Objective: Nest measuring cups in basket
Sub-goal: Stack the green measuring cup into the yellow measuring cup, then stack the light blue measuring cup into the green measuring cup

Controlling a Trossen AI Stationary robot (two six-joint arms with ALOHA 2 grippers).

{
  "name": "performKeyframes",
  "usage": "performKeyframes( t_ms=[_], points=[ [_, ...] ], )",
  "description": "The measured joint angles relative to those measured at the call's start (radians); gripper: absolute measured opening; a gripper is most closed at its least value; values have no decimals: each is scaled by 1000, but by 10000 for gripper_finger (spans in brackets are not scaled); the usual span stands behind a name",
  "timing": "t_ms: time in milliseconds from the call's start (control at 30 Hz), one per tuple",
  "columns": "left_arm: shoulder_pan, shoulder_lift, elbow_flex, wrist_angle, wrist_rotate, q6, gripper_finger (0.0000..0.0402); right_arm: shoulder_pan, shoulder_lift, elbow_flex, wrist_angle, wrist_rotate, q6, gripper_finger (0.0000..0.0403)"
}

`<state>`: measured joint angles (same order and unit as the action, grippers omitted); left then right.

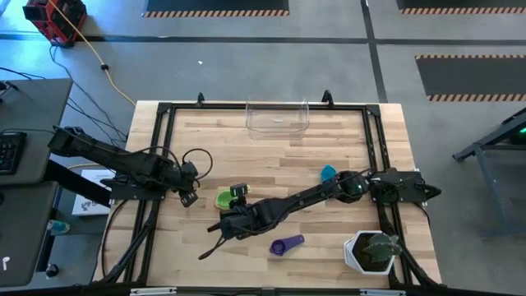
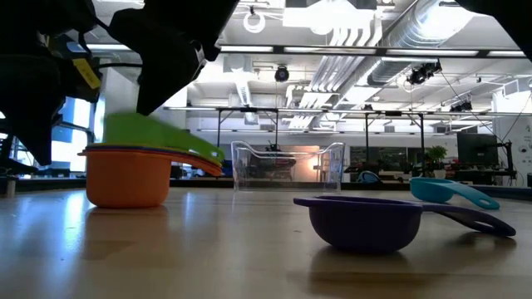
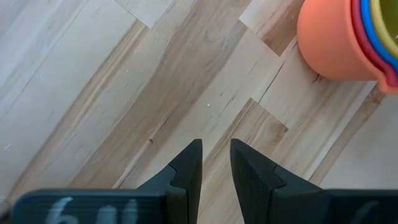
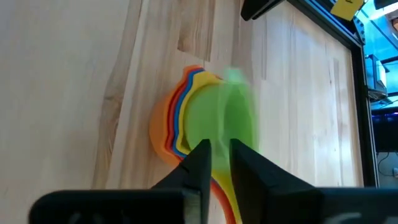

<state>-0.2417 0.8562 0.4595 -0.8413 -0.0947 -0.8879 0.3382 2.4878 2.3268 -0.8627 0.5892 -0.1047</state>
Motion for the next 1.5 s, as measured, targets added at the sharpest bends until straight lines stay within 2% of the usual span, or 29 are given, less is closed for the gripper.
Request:
performKeyframes(
  t_ms=[200,300,567,700,867,900,1000,1167,1233,1500],
  points=[
    [0,0,0,0,1,0,74,0,0,0,7,0,-5,70],
    [0,0,0,0,1,0,74,5,0,0,-6,33,-6,72],
    [-2,0,0,0,2,1,74,41,-12,28,-210,171,78,73],
    [-1,0,0,1,2,1,74,46,-13,29,-415,205,247,73],
    [-1,0,0,1,2,1,74,29,-13,26,-723,276,624,73],
    [-1,0,0,2,2,1,74,27,-19,7,-709,306,653,73],
    [-1,2,0,7,1,1,74,26,-62,-64,-700,296,652,73],
    [-1,5,0,20,2,1,74,18,-193,-287,-696,305,828,73],
    [-1,3,0,24,2,1,74,8,-260,-391,-710,301,949,73],
    [-1,3,0,35,3,1,74,-39,-551,-751,-683,230,1254,73]
  ],
)
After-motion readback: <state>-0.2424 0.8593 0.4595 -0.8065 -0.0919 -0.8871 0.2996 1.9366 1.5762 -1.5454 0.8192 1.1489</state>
